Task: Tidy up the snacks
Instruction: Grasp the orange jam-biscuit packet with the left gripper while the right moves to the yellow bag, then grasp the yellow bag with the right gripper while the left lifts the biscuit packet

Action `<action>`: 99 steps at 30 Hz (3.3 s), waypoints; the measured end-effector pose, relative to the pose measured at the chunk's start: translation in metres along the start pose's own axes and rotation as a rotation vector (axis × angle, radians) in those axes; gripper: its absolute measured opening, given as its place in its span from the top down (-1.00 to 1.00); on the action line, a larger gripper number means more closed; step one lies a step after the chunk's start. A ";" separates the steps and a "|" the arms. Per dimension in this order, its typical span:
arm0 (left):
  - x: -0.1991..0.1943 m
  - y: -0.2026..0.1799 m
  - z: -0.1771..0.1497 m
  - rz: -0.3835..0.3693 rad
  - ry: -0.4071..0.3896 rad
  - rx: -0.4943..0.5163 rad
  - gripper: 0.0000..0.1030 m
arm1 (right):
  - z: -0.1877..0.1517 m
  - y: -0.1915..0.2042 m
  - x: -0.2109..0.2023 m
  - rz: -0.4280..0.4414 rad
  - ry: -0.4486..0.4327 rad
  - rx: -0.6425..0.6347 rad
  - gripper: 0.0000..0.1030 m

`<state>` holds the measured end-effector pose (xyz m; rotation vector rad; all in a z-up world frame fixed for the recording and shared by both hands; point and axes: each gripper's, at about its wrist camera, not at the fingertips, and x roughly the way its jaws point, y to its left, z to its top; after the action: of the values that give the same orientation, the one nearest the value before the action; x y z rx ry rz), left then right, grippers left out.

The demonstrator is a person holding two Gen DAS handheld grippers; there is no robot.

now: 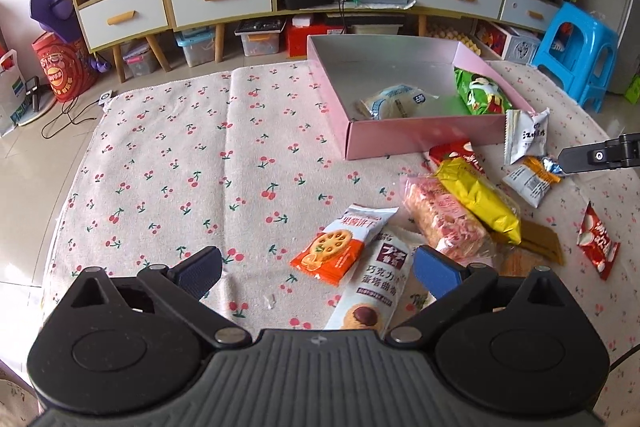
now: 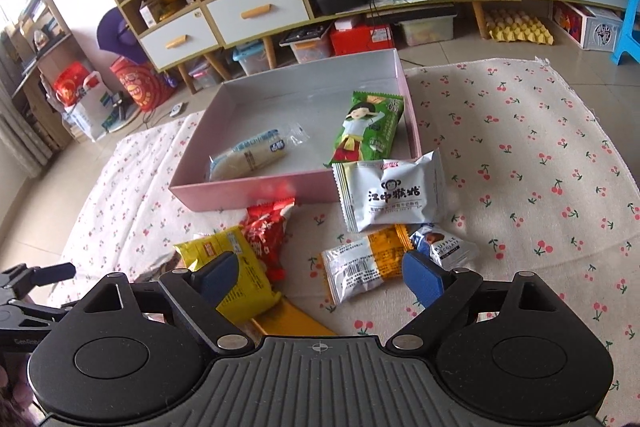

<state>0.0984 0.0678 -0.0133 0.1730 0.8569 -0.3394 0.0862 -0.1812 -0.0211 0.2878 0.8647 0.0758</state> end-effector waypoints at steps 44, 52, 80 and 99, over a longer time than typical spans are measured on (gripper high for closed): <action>0.051 0.043 0.015 0.018 0.053 -0.095 -0.23 | -0.005 0.034 0.067 -0.050 0.070 -0.056 -0.17; 0.045 0.066 0.015 -0.064 0.034 -0.244 -0.32 | 0.004 0.016 0.059 0.034 0.087 0.069 -0.26; 0.054 -0.004 0.008 -0.062 0.049 0.184 -0.02 | -0.010 0.019 0.056 0.020 0.101 -0.016 0.03; 0.036 0.009 0.030 -0.084 0.025 -0.026 0.29 | 0.010 0.017 0.028 0.116 0.088 0.060 0.07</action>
<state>0.1448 0.0596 -0.0218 0.1182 0.8945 -0.4049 0.1127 -0.1621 -0.0309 0.3937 0.9382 0.1719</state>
